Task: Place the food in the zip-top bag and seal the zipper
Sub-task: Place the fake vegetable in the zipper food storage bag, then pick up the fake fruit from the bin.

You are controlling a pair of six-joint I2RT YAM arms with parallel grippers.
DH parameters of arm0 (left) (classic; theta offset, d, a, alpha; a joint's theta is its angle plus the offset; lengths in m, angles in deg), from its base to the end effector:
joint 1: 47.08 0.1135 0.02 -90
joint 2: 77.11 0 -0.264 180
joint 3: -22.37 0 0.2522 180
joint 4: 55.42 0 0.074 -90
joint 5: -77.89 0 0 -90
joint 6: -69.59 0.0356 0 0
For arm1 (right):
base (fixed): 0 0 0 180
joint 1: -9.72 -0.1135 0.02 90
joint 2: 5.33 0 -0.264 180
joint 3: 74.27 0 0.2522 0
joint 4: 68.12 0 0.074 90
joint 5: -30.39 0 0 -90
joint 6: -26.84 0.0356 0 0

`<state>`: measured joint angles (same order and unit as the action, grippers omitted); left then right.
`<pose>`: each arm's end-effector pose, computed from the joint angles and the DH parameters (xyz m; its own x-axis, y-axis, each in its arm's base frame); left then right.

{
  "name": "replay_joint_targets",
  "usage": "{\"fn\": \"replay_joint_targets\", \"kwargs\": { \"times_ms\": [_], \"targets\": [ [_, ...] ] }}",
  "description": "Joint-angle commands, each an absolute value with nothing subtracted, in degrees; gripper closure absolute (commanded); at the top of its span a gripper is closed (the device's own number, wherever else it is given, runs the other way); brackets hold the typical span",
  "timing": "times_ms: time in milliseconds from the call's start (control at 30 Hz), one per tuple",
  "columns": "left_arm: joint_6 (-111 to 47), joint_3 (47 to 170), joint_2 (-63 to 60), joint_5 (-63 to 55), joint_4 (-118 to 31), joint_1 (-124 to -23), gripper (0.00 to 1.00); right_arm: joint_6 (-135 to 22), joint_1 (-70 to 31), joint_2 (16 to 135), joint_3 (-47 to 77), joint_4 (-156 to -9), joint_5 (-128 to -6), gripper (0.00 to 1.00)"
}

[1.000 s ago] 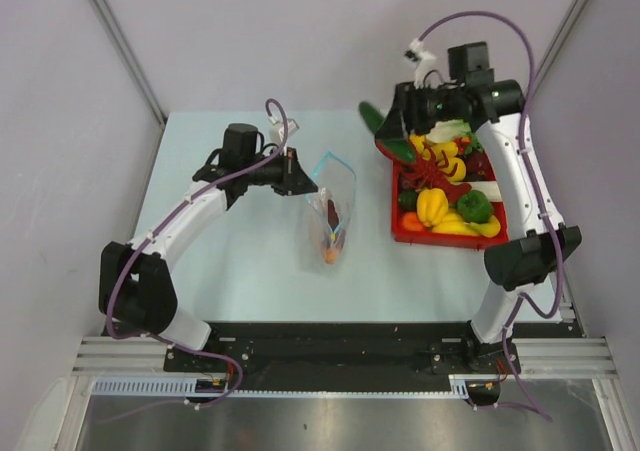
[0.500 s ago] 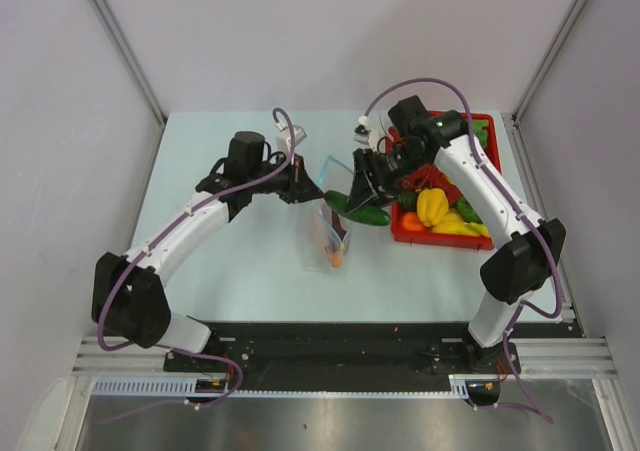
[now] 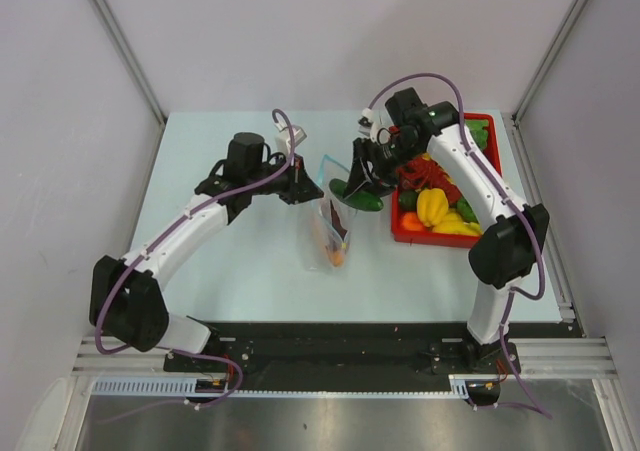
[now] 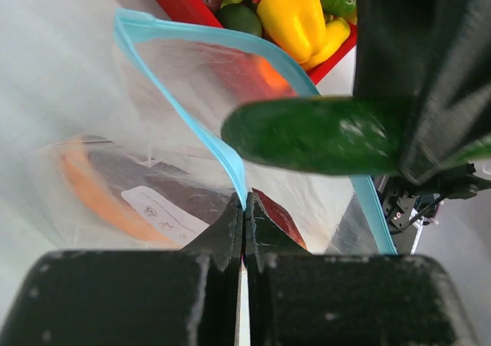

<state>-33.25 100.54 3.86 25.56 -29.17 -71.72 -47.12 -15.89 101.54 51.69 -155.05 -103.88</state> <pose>0.2816 -0.1531 0.3123 -0.6116 0.0870 -0.7864 0.6971 0.5293 -0.4836 0.3251 0.1834 0.3565 -0.9538 -0.2378 -0.1839 -0.2949 0.6218 0.7255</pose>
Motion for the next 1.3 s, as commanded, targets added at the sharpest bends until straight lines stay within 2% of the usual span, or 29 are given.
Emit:
{"fn": "replay_joint_targets", "kwargs": {
  "times_ms": [0, 67, 100, 133, 167, 333, 433, 567, 667, 1067, 1267],
  "targets": [
    [-31.83, 100.38, 1.2, 25.51, -31.2, -72.04, 1.0, -45.23, -15.42, 102.34, 54.18, -154.83, -101.53, 0.77],
    [-31.83, 100.56, 1.2, 25.95, -31.38, -72.04, 1.0, -45.93, -15.42, 103.3, 57.25, -154.74, -101.44, 0.53],
    [-31.83, 100.56, 1.2, 26.04, -31.29, -72.04, 1.0, -46.28, -15.42, 103.57, 58.22, -154.83, -102.05, 0.19],
    [-31.83, 100.56, 1.2, 26.13, -31.2, -72.04, 1.0, -46.45, -15.42, 103.92, 60.49, -154.75, -102.41, 0.07],
    [-31.75, 100.65, 1.28, 26.13, -31.2, -72.04, 1.0, -46.8, -15.42, 104.36, 61.64, -154.74, -102.84, 0.01],
    [-31.22, 101.52, 1.81, 26.3, -30.15, -71.77, 1.0, -49.18, -14.37, 105.24, 67.88, -153.17, -106.18, 0.0],
    [-31.13, 101.88, 2.07, 26.74, -29.97, -71.51, 1.0, -52.6, -9.2, 106.73, 70.96, -150.88, -108.21, 0.0],
    [-31.04, 102.58, 2.51, 27.88, -29.62, -71.07, 1.0, -55.16, -0.58, 112.08, 81.85, -145.02, -100.68, 0.0],
    [-30.87, 103.02, 2.78, 27.8, -29.27, -70.98, 1.0, -55.59, 4.52, 115.87, 83.28, -137.38, -94.45, 0.0],
    [-29.55, 106.97, 5.68, 26.66, -24.96, -69.84, 1.0, -65.79, 4.88, 127.46, 78.88, -112.93, -66.49, 0.0],
    [-29.72, 107.59, 7.17, 26.39, -24.61, -69.49, 1.0, -67.55, 4.71, 132.3, 78.62, -106.06, -65.49, 0.0]
  ]
}}
